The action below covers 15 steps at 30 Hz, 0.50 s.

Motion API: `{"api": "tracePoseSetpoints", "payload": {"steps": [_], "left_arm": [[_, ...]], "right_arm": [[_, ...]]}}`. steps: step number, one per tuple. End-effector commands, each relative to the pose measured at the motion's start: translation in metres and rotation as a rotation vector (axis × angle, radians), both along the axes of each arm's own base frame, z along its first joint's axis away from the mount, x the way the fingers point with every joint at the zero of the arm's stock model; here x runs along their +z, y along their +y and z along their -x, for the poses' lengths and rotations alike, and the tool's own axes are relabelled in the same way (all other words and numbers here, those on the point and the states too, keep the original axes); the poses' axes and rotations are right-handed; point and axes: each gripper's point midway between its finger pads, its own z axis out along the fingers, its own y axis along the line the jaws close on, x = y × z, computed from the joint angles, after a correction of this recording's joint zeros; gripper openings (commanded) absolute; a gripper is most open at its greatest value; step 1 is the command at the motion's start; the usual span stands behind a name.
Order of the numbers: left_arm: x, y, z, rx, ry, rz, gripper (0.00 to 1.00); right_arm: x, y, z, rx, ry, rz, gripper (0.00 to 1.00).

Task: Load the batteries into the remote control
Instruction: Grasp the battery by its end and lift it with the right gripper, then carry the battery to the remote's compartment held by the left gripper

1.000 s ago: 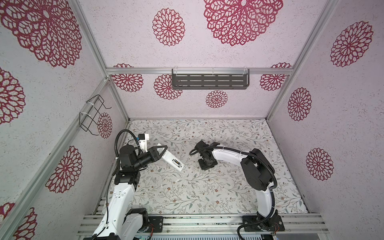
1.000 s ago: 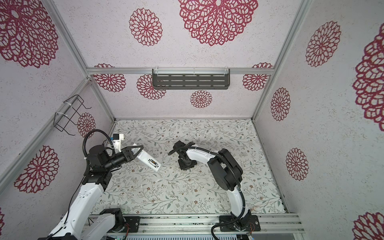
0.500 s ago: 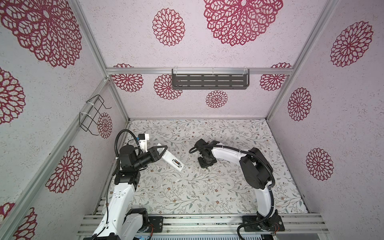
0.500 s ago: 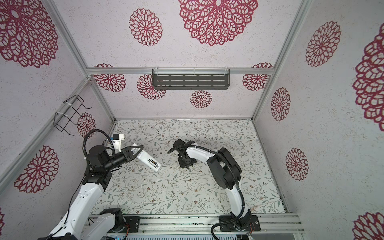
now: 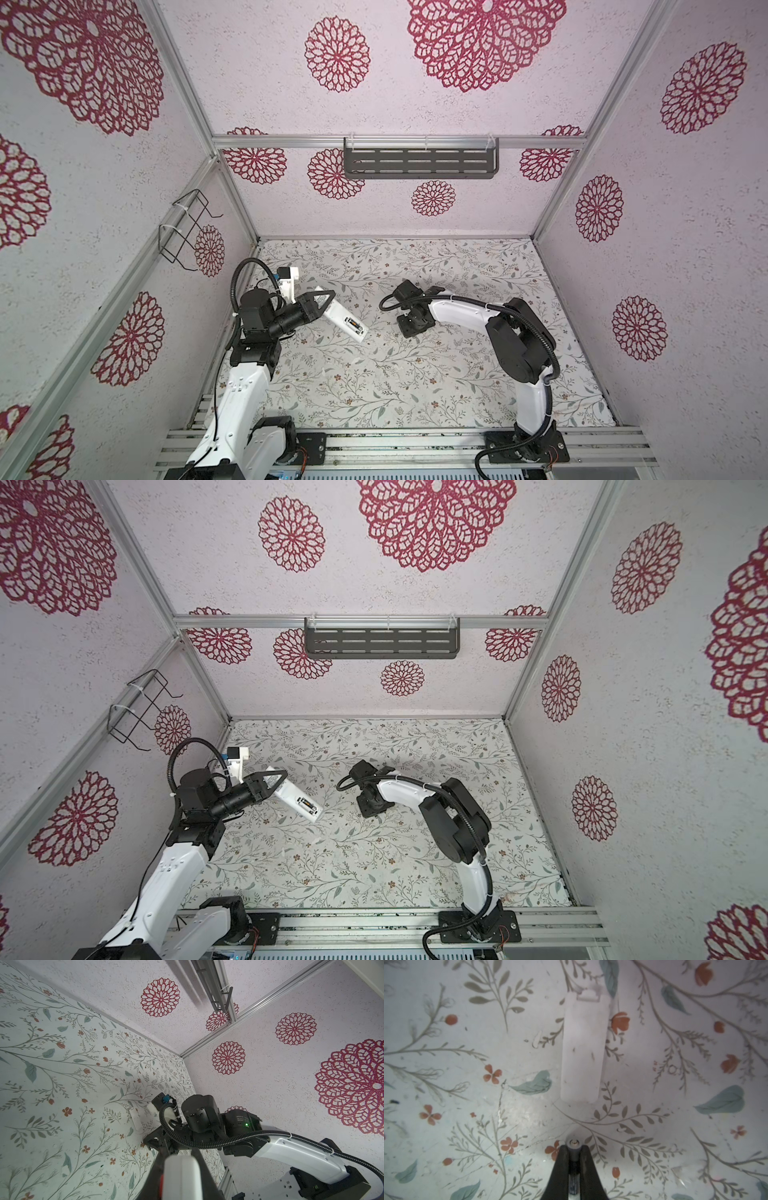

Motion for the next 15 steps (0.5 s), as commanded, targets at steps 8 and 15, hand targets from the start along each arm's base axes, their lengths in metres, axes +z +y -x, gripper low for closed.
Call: {"api": "tracePoseSetpoints", "payload": {"steps": [8,15], "left_arm": [[-0.011,-0.009,-0.003,-0.02,0.011,0.011,0.0],[-0.015,-0.013,-0.004,-0.033,0.02,0.02,0.0]], "right_arm": [[0.147,0.057,-0.005,0.193,-0.386,-0.448,0.02],[0.222,0.106,0.054,0.441,-0.503,-0.717,0.02]]}}
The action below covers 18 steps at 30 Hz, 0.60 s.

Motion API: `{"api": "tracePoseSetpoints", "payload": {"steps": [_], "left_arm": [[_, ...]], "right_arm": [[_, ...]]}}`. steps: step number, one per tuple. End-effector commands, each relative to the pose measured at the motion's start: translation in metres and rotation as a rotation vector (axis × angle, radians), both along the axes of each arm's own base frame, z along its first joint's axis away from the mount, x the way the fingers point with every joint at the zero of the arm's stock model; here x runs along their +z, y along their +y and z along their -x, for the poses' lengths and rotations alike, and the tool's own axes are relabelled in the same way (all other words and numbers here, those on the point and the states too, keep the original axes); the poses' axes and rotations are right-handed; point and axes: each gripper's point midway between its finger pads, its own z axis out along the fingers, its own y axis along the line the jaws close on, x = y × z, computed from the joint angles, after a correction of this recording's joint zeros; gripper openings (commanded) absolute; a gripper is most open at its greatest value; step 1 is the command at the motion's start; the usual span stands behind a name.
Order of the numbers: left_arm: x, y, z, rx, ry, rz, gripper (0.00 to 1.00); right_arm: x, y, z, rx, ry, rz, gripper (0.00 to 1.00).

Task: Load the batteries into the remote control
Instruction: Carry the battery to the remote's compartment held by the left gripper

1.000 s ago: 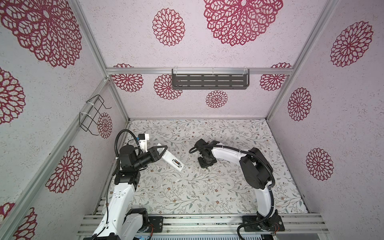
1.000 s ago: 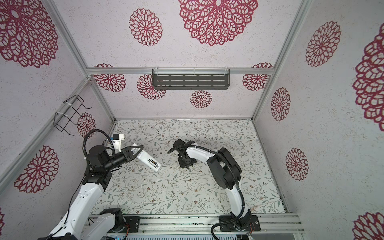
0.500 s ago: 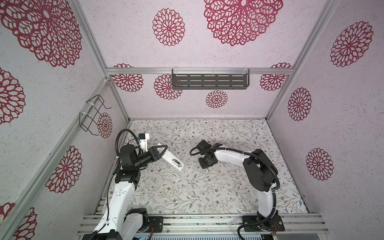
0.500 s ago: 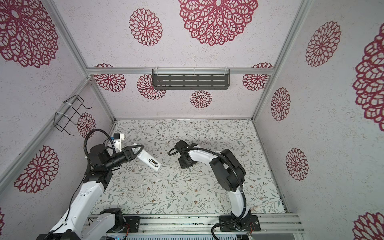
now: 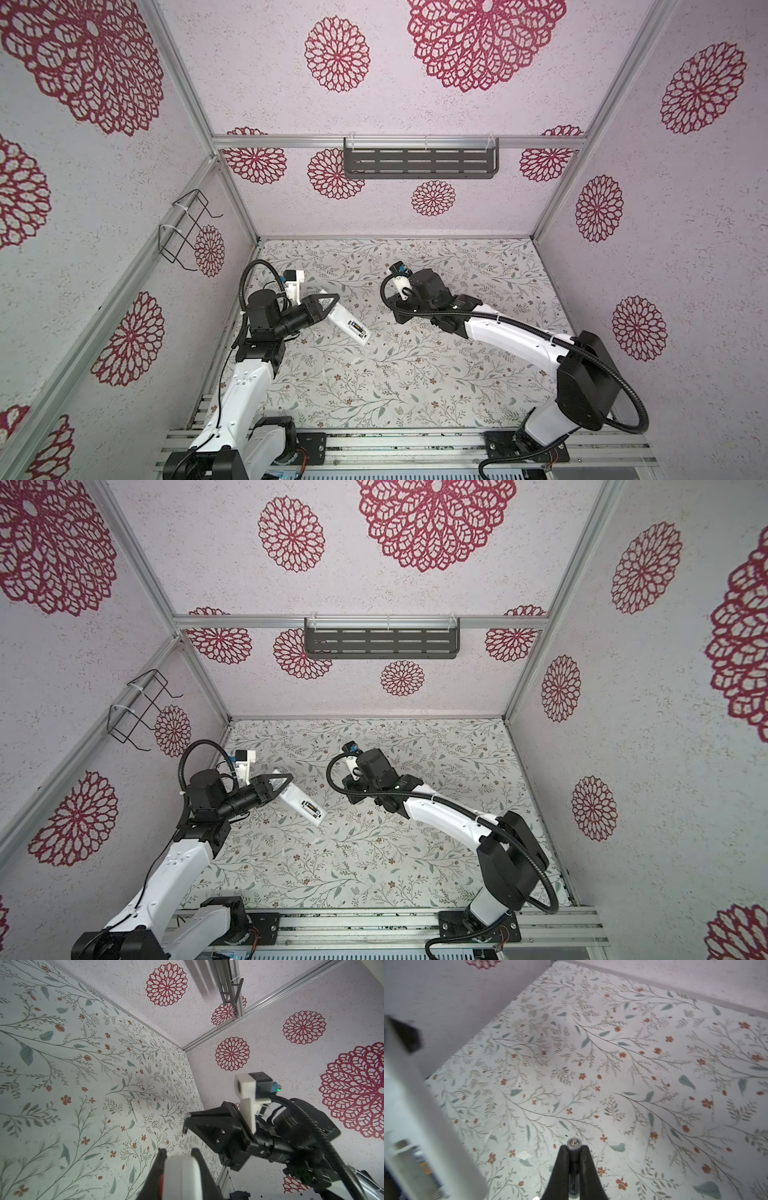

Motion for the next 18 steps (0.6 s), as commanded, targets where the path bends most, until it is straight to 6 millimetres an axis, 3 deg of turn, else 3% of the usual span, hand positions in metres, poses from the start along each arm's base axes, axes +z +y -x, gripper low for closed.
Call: {"api": "tracePoseSetpoints", "payload": {"steps": [1,9,18], "left_arm": [[0.007,-0.003,-0.001,-0.013,-0.038,0.011,0.0],[0.015,-0.007,0.003,-0.035,-0.06,0.031,0.0],[0.035,-0.011,0.008,-0.074,-0.122,0.094,0.0]], "right_arm": [[0.053,0.033,0.036,0.185,-0.124,-0.167,0.02],[0.085,0.062,0.077,0.344,-0.201,-0.288,0.02],[0.08,0.061,0.087,0.371,-0.24,-0.286,0.02]]}}
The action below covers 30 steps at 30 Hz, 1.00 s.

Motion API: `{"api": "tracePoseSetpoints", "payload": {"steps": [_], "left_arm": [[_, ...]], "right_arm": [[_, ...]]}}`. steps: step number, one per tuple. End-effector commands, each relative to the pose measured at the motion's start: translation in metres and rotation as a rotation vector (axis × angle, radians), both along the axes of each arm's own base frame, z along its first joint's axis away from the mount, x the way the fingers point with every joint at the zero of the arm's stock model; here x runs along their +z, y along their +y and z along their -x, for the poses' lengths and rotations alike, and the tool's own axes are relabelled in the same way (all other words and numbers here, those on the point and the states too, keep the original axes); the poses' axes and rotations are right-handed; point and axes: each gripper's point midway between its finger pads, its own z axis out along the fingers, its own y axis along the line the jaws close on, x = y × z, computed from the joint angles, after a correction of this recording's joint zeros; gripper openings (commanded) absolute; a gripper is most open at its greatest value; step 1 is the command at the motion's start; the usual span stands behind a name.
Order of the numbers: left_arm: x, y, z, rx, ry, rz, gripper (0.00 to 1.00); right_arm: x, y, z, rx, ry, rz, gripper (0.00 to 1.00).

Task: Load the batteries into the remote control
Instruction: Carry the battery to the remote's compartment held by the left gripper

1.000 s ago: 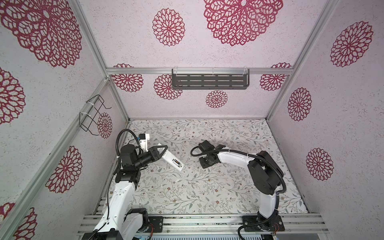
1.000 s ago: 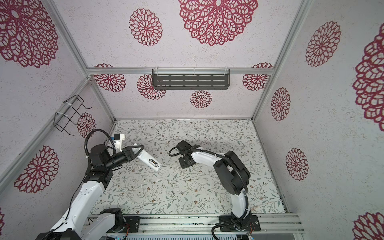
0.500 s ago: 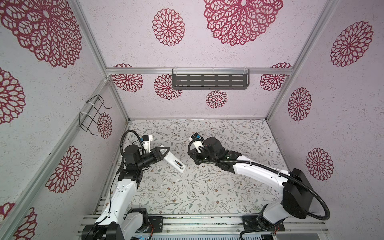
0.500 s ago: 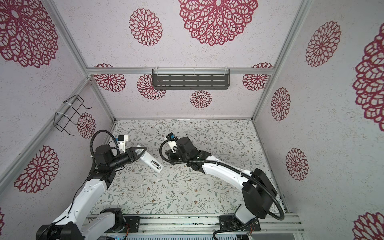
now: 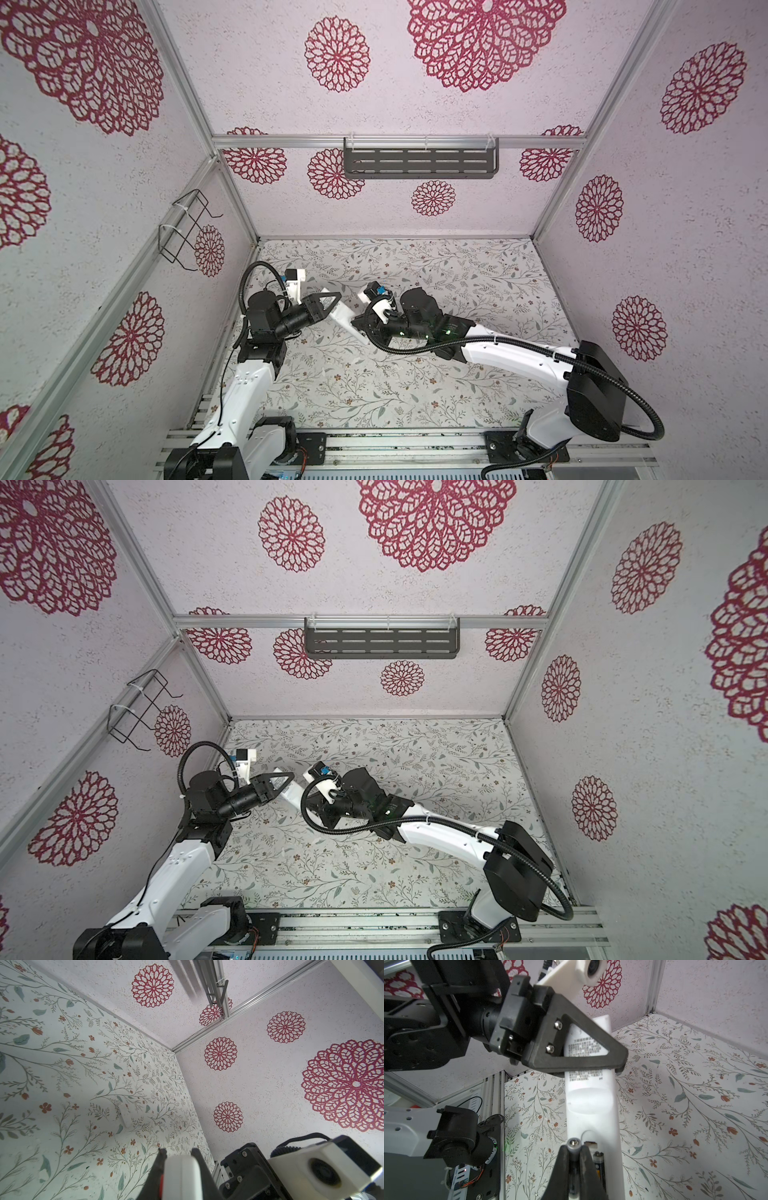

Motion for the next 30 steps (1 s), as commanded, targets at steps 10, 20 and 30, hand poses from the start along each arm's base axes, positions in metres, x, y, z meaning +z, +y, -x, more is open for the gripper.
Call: {"api": "tracePoseSetpoints", "payload": {"steps": [10,20,30], "left_arm": [[0.033,-0.003,0.009,-0.078,-0.104,0.108,0.0],[0.036,0.001,0.007,-0.083,-0.108,0.153,0.0],[0.036,0.004,0.005,-0.067,-0.111,0.148,0.0]], "right_arm": [[0.036,-0.007,-0.002,-0.021,-0.133,-0.07,0.01],[0.029,-0.008,0.004,0.005,-0.15,-0.028,0.0],[-0.007,-0.018,0.01,0.004,-0.142,0.135,0.0]]}}
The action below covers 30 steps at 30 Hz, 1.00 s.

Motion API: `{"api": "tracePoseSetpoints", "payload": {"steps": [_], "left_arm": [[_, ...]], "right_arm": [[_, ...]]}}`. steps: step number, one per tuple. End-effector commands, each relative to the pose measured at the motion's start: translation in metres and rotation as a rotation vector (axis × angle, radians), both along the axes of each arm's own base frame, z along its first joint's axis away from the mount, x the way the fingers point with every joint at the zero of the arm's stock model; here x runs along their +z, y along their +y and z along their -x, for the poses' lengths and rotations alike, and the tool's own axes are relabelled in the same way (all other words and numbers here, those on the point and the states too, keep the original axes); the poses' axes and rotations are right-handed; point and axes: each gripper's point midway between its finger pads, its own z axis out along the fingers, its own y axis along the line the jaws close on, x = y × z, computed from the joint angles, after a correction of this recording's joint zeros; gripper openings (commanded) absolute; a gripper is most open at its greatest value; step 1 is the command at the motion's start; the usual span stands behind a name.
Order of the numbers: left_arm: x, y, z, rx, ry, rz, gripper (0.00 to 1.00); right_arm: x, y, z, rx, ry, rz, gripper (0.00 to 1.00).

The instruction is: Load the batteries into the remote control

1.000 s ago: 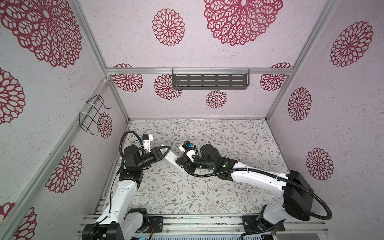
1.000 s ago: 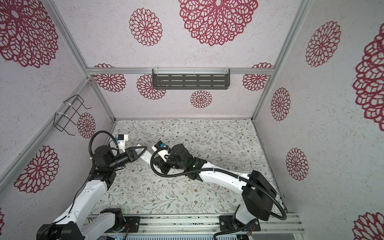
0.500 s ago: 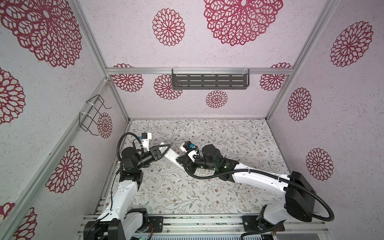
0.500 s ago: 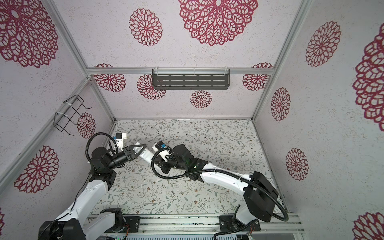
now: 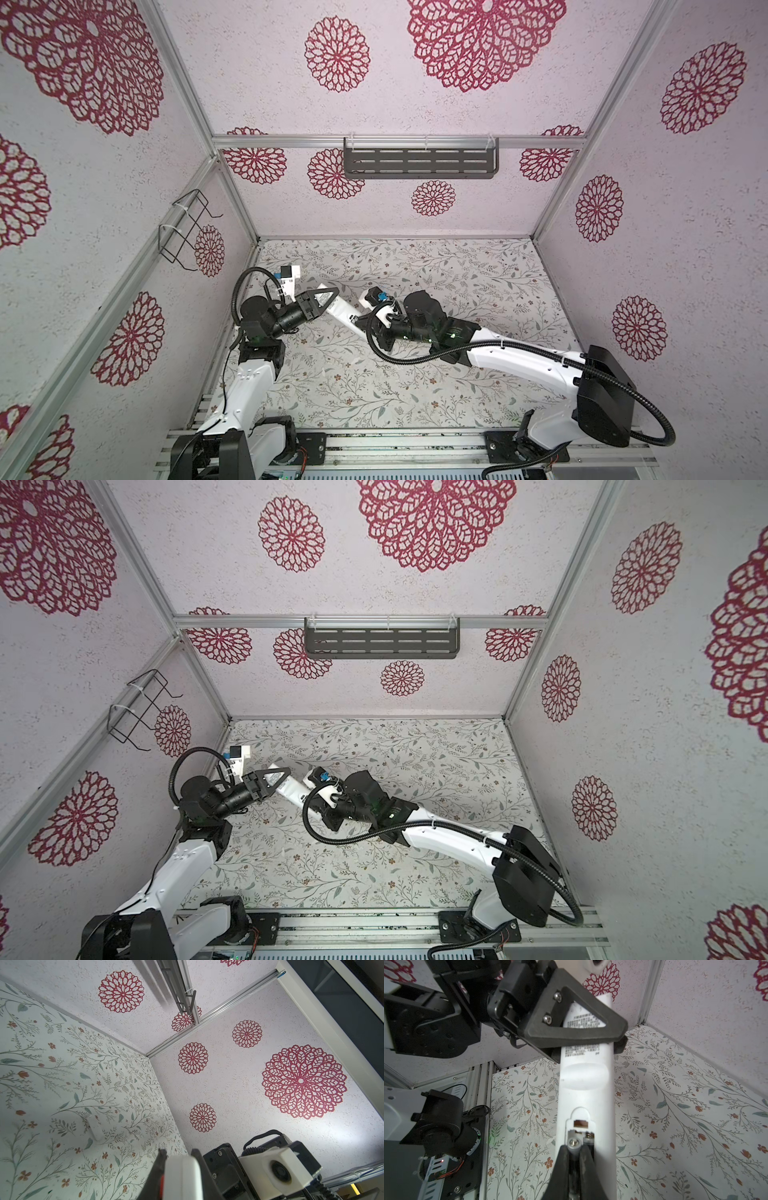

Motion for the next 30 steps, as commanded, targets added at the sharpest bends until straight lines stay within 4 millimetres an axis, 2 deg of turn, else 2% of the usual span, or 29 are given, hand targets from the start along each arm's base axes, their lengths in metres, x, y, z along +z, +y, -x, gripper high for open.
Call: {"api": "tracePoseSetpoints", "payload": {"steps": [1,14,23,30], "left_arm": [[0.013,0.001,0.002,-0.006,-0.05,0.01,0.0],[0.014,0.001,0.002,-0.004,-0.057,0.008,0.0],[0.019,0.001,0.004,-0.005,-0.071,0.007,0.0],[0.021,0.001,0.005,-0.009,-0.077,0.007,0.0]], "right_arm": [[-0.014,-0.009,0.005,-0.002,-0.01,0.094,0.0],[-0.054,0.002,0.024,0.099,0.005,0.282,0.0],[-0.079,-0.002,0.014,0.044,0.048,0.412,0.0],[-0.088,-0.001,0.008,0.014,0.068,0.454,0.0]]}}
